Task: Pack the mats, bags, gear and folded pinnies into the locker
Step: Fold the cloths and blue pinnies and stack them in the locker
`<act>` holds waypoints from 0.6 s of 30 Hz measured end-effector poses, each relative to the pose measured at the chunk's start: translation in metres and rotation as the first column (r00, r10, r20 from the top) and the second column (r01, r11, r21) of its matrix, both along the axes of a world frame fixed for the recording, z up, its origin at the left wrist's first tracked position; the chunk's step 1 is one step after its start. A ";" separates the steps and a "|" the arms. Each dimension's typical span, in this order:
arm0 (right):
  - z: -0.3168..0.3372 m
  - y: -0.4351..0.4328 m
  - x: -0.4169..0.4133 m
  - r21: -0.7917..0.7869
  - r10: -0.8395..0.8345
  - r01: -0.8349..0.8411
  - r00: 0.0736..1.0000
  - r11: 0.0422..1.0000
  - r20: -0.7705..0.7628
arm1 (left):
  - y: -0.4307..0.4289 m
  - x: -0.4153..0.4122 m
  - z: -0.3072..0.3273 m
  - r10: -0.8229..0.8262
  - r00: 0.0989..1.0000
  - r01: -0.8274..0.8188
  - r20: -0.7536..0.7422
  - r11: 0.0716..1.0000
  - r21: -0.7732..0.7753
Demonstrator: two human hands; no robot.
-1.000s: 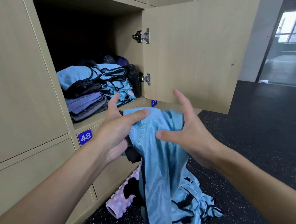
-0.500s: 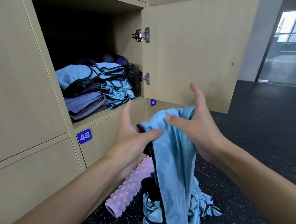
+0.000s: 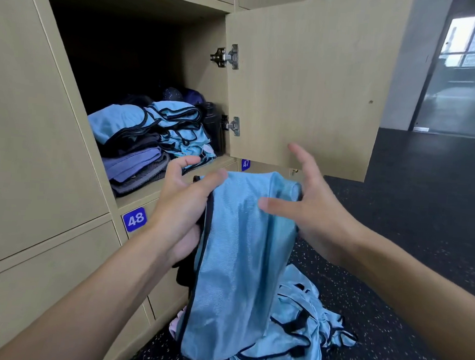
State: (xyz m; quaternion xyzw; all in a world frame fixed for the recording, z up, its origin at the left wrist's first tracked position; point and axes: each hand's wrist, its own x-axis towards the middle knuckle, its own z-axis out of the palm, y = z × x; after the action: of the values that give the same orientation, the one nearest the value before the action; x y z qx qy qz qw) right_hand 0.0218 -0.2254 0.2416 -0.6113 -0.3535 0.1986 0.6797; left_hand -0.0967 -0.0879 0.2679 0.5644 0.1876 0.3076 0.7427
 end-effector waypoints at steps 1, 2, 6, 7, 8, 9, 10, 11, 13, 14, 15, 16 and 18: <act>0.000 0.001 0.000 0.014 -0.022 0.022 1.000 1.000 0.004 | 0.001 -0.001 -0.001 -0.025 1.000 0.025 -0.016 0.999 0.028; 0.000 0.002 0.000 0.029 -0.072 0.071 0.997 0.997 0.017 | 0.002 -0.002 -0.003 -0.072 0.996 0.076 -0.056 0.994 0.083; 0.008 -0.004 0.007 0.047 -0.226 0.226 0.974 0.973 -0.007 | -0.001 -0.006 -0.008 -0.221 0.960 0.250 -0.170 0.953 0.174; 0.009 -0.007 0.010 0.024 -0.218 0.218 0.976 0.976 -0.003 | 0.000 -0.006 -0.007 -0.213 0.968 0.232 -0.134 0.961 0.147; 0.010 -0.010 0.012 -0.012 -0.181 0.181 0.983 0.983 0.008 | 0.000 -0.006 -0.005 -0.194 0.976 0.205 -0.096 0.972 0.118; 0.011 -0.013 0.011 -0.055 -0.124 0.124 0.992 0.991 0.018 | 0.003 -0.006 -0.003 -0.173 0.982 0.179 -0.071 0.980 0.090; 0.011 -0.015 0.010 -0.097 -0.075 0.078 0.997 0.992 0.031 | 0.005 -0.006 -0.001 -0.153 0.986 0.157 -0.059 0.985 0.067; 0.010 -0.015 0.009 -0.129 -0.068 0.073 0.997 0.989 0.045 | 0.007 -0.006 0.001 -0.130 0.990 0.133 -0.058 0.990 0.051; 0.011 -0.017 0.011 -0.137 -0.180 0.188 0.981 0.972 0.071 | 0.010 -0.008 0.002 -0.090 0.995 0.092 -0.053 0.995 0.038; 0.012 -0.017 0.013 -0.124 -0.259 0.267 0.963 0.956 0.076 | 0.010 -0.009 0.003 -0.073 0.996 0.075 -0.044 0.996 0.041; 0.013 -0.017 0.014 -0.107 -0.319 0.325 0.945 0.940 0.068 | 0.010 -0.010 0.004 -0.057 0.998 0.059 -0.037 0.997 0.042; 0.014 -0.017 0.015 -0.089 -0.349 0.352 0.936 0.932 0.044 | 0.010 -0.010 0.005 -0.040 0.999 0.042 -0.033 0.998 0.037; 0.012 -0.015 0.017 -0.059 -0.362 0.362 0.932 0.930 0.015 | 0.012 -0.009 0.004 -0.012 1.000 0.012 -0.029 1.000 -0.001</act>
State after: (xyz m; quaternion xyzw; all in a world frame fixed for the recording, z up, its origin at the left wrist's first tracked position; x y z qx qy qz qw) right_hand 0.0384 -0.2408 0.2538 -0.6868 -0.2299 0.0795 0.6849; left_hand -0.1054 -0.0764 0.2721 0.5697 0.1950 0.2950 0.7418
